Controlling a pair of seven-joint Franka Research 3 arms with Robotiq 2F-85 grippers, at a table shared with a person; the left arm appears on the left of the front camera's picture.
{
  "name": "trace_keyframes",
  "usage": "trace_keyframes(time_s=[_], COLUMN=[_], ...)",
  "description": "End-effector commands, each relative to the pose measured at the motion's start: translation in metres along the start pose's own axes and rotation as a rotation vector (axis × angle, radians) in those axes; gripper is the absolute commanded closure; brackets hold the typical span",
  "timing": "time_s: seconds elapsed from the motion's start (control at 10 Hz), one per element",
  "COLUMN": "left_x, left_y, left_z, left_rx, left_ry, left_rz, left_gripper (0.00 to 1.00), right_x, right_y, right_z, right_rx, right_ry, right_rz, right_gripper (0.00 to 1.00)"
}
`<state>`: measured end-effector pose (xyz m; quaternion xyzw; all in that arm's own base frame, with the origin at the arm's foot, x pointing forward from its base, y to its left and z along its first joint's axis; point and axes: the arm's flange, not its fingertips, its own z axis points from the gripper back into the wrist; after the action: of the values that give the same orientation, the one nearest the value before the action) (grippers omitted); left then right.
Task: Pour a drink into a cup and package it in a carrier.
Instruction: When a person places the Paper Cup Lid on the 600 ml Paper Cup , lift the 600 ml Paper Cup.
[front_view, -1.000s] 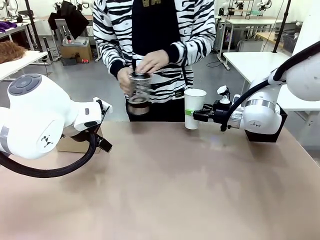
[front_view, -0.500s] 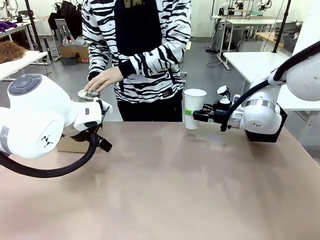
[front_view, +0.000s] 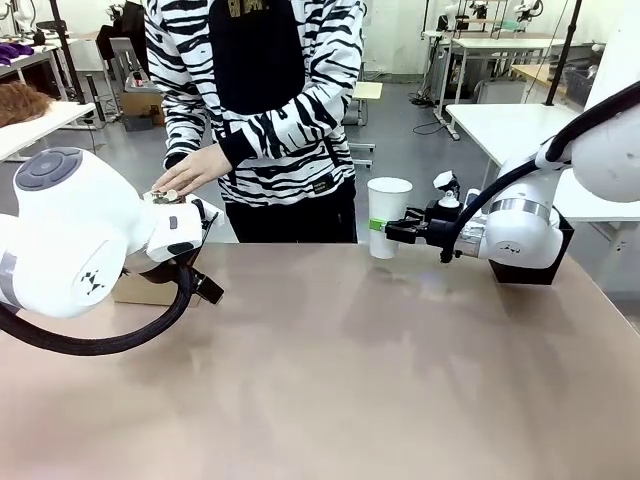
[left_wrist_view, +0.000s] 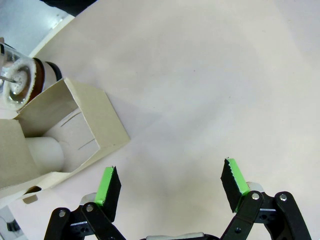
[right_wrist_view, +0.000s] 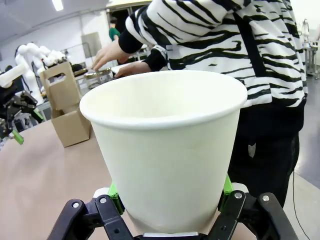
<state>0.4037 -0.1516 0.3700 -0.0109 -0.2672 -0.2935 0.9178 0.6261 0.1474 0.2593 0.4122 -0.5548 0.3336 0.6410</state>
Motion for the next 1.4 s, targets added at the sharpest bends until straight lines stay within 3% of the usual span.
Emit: trace_keyframes(time_s=[0.0,1.3], left_x=[0.0,0.0], left_y=[-0.0001,-0.0001], left_z=[0.0005,0.0005], left_rx=[-0.002,-0.002], left_ry=[-0.002,-0.002], left_rz=[0.0,0.0], left_gripper=[0.0,0.0], right_x=[0.0038,0.0038], right_y=[0.0038,0.0038], right_z=[0.0003,0.0003], right_rx=[0.0,0.0], right_ry=[0.0,0.0], right_rz=[0.002,0.002], right_gripper=[0.2,0.2])
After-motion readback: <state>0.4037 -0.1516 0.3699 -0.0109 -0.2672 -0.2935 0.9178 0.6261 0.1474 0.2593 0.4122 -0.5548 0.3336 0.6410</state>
